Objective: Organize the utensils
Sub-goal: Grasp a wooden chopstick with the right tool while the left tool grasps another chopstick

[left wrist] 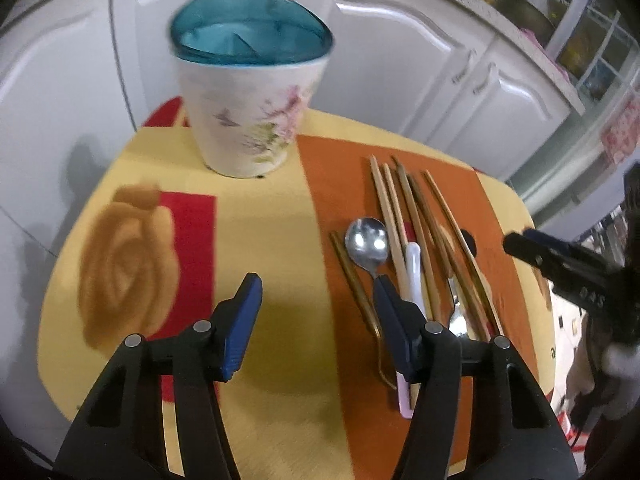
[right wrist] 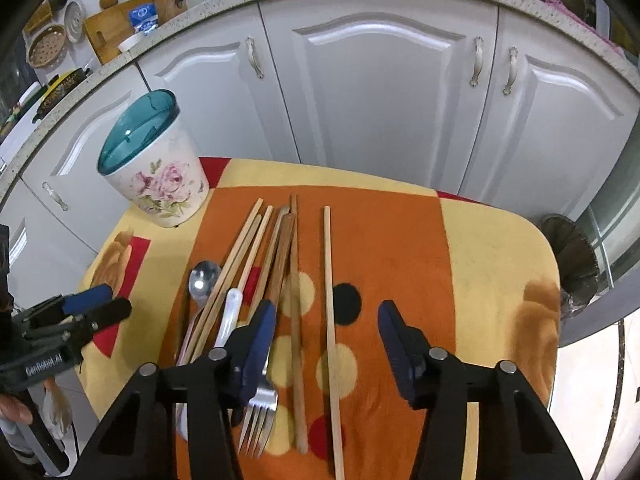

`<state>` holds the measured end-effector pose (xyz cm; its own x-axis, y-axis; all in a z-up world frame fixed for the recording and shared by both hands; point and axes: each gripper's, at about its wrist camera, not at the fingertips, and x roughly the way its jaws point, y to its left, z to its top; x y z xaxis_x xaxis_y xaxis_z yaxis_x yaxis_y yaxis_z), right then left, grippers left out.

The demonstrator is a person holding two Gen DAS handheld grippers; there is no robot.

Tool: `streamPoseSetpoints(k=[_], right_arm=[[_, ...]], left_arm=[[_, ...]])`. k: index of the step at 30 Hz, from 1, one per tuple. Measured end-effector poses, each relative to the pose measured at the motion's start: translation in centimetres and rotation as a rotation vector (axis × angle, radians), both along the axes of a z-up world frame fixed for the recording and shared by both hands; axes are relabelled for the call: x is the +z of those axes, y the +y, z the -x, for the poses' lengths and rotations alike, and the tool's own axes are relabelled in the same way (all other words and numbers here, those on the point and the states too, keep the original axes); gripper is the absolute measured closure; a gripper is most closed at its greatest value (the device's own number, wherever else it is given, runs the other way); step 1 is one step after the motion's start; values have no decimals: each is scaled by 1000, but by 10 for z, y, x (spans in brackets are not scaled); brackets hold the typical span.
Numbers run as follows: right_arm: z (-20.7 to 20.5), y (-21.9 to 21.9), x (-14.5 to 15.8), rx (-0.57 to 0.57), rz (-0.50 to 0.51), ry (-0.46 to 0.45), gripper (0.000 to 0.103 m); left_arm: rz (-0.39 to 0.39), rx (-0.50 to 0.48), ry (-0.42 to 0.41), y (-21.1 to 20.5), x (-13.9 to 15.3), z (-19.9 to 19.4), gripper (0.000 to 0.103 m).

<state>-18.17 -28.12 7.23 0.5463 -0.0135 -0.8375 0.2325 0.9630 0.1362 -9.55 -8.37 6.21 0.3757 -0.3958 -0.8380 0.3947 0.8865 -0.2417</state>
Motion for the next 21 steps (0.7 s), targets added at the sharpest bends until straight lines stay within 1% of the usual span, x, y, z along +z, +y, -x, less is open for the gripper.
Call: streamPoseSetpoints(k=[1,3,5,8,9,12,13,15,18,20,21], right_arm=[[-5,-2,-2,3,-9,5,52],[-10,-3,-4,8,-20,13,52],[-16,-3,-7,18,-27,19,52],[-24,-3,-13,33,-34,35,52],[-26,-4,-15,34,-37,40,52],[-37,-9,-20,34,-51,52,53],[-41,-12,-22,34,-55,55,54],[-51,-16,-27,35,-51,67,62],[-69,-20,-36,47,-45,95,67],[-77,-21,-43,54,-44,113,69],[-80,-21,-46,57,-44,123,72]], left_arm=[[-6,-9,5,-3,-2,-2,46],[-45,-26,17,-14,-9,-7,47],[-76,-34,40,-20,-18,-13,56],[-103,-35,95,-30,-34,-23,62],[-87,-27,94,-30,-36,-26,62],[-78,-17,103,-34,-36,-32,63],[-79,-20,108,-36,-37,-33,64],[-87,-34,104,-39,-37,-32,65],[-89,-57,115,-38,-35,-30,67],[-77,-52,131,-33,-35,-30,67],[-71,-46,136,-30,-35,-31,67]])
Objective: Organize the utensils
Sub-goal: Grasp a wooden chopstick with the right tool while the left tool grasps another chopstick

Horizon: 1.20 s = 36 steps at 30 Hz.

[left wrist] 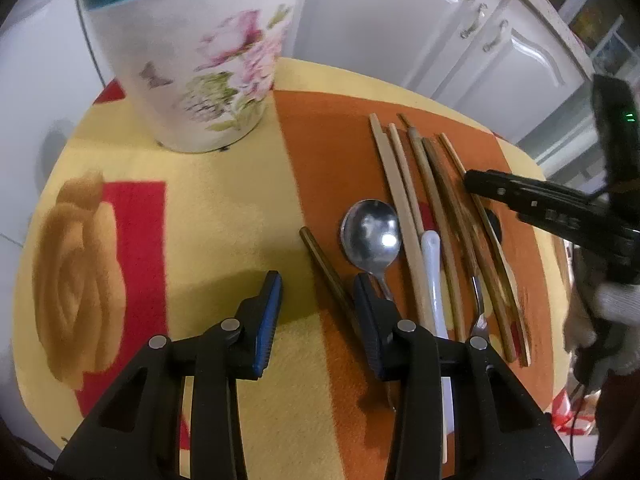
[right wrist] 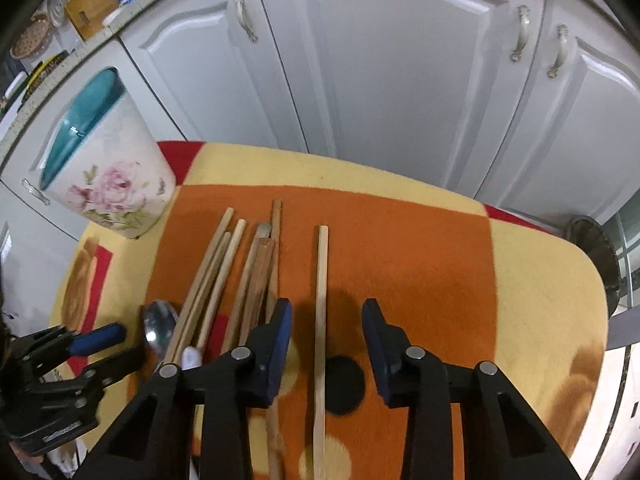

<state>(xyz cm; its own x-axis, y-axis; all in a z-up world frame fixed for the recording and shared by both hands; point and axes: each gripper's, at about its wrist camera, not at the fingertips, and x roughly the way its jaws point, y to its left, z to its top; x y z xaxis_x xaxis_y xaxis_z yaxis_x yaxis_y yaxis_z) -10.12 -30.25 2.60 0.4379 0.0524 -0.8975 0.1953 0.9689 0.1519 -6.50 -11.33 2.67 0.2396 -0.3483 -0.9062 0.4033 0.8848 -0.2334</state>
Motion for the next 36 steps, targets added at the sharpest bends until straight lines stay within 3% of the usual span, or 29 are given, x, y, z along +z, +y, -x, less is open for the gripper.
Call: streamPoseSetpoints(k=[7,9,14,18,20,26,30,34,36], right_arm=[[-6,-2,-5,7,36,-11,89],[-3,-4,-5,14,33,-9,97],[15,-7,12,9,17,-57,97],[32,-2,37,24,6,-114,98],[41,0,50,29,0,-142,98],[59,10,78,46,-21,-212,98],[67,15,84,48,-8,-221,98],[72,16,87,43,-20,-228,98],[76,18,89,48,-19,-230,98]], left_arm=[[-26,-25,-32,-13,1,-1,68],[-47,-33,-62,-13,0,0,84],[54,15,-1,14,3,-3,92],[98,27,-40,30,23,8,94],[109,24,-70,39,37,16,102],[136,7,-132,56,67,31,102],[129,47,-58,54,52,23,102],[121,92,-15,48,34,18,79],[97,115,-4,41,25,11,77]])
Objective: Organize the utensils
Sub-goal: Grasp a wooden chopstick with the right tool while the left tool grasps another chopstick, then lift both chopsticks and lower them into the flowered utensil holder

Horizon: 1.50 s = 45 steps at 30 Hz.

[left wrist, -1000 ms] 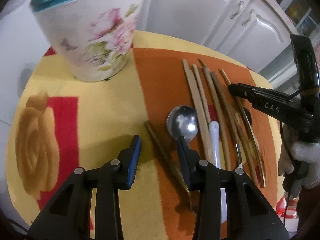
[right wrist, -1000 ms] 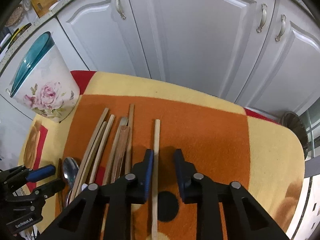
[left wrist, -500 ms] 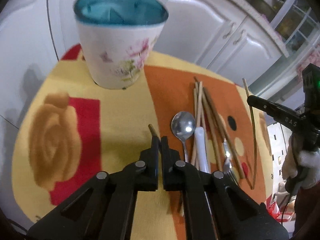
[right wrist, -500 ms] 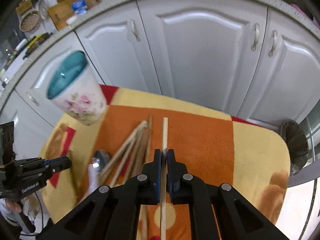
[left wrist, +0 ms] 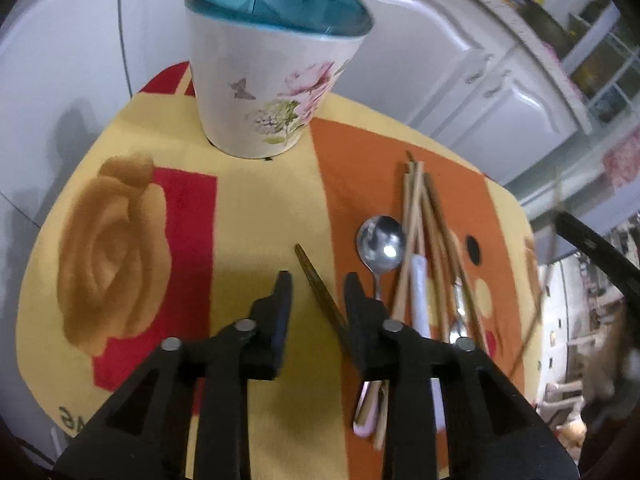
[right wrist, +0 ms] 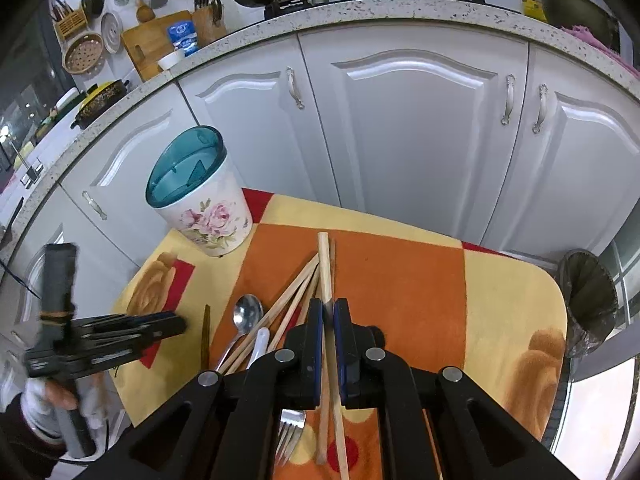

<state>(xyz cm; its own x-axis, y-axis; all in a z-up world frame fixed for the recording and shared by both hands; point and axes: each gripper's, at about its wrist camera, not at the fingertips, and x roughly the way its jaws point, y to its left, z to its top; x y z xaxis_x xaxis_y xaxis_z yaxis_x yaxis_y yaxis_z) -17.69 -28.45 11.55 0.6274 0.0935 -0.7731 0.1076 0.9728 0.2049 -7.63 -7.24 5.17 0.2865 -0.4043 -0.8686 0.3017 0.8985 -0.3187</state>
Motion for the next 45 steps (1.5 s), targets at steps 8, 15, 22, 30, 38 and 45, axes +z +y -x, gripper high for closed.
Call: streamPoseSetpoints(k=[8,15,22,30,38,45], right_arm=[[12,9,16,23,-13,-34,98],[29,20,42,49,-25,-93,98],[35,34,63,85,-15,-136,98],[29,44,92,132,-24,-194,98],[11,57,125,177,-23,-268,98],[-21,65,169,213,-17,-352,98]], left_arm=[[-79,-46,-18,-18,-18,-1,92],[34,-2,-93,28,31,15,97],[66,-19,-209,51,80,36,99],[121,4,-290,64,129,31,99],[153,24,-330,83,160,20,99],[168,64,-421,93,201,-4,99]])
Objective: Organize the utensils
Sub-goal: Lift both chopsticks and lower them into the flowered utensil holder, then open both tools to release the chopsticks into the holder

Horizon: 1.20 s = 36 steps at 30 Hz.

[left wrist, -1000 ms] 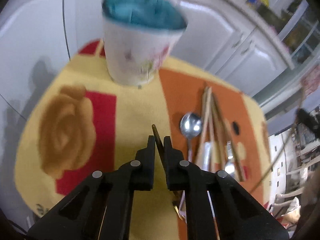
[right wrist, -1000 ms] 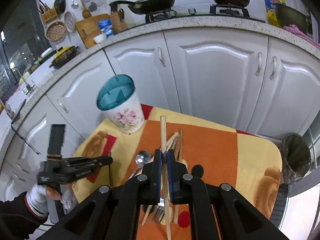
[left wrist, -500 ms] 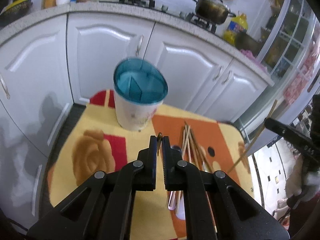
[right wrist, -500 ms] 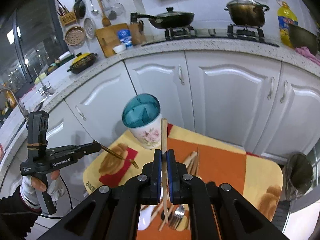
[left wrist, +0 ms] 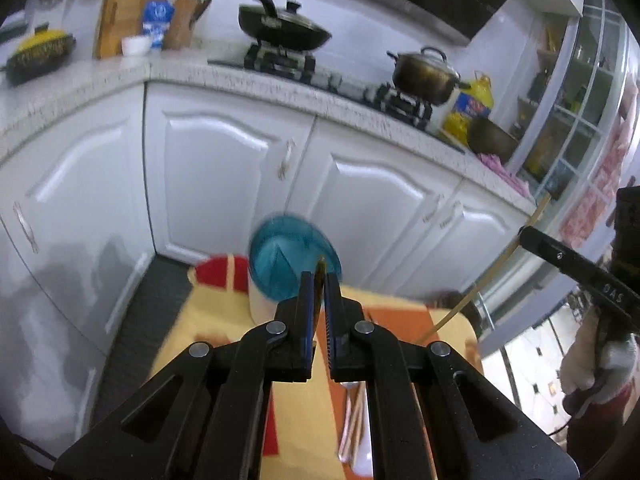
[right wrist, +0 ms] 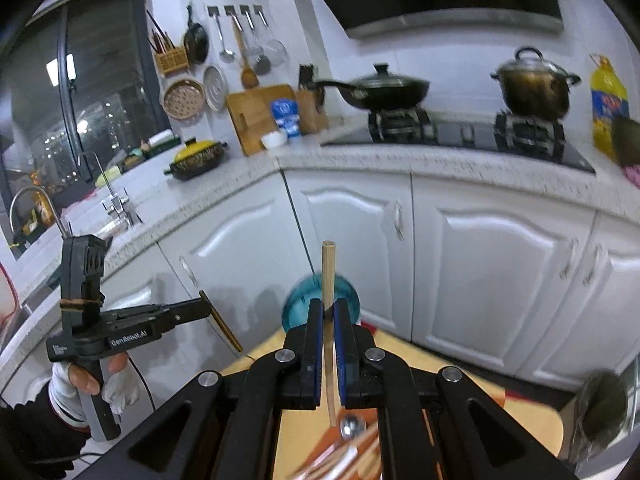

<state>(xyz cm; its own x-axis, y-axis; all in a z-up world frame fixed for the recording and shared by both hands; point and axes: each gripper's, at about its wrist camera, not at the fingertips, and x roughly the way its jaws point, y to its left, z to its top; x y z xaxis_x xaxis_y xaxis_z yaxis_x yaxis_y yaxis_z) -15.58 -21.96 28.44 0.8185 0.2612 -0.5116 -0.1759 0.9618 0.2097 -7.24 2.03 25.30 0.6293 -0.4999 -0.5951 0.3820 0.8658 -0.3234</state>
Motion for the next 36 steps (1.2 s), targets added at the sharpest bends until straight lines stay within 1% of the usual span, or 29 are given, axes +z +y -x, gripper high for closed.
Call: streamPoseSetpoints(k=[3,6,9,12,14,18,20,23,28,30,33,34,36], right_arm=[[-21,5,17,-3,3,-32,98],[-43,9,26,-15,3,-56,98],[-68,15,30,-32,16,-76,98],[-94,19,25,-38,28,-74,98],[-111,23,17,-45,37,-65,98],[-142,25,-10,-55,22,-24,98],[-155,24,-27,-51,5,17,98],[-166,21,-51,-43,-16,72,98],[-177,14,-82,-39,-57,156,98],[-178,15,-93,-32,-55,184,98],[-179,15,-100,-33,-54,202,97],[-181,14,-104,-31,-59,214,94],[-180,11,-108,-47,-58,236,68]], left_arm=[[5,22,-29,-2,12,-18,99],[4,42,-42,-7,17,-37,99],[-23,59,-40,-16,13,-60,99],[-52,78,-17,-23,1,-79,99],[-64,87,6,-27,-10,-91,99],[-86,102,40,-33,-29,-106,99],[-91,104,60,-35,-37,-110,99],[-104,100,83,-38,-50,-112,99],[-122,94,126,-45,-71,-113,99],[-130,97,135,-47,-76,-113,99],[-153,103,135,-50,-82,-113,99],[-156,104,137,-50,-83,-112,99],[-162,109,139,-49,-83,-112,98]])
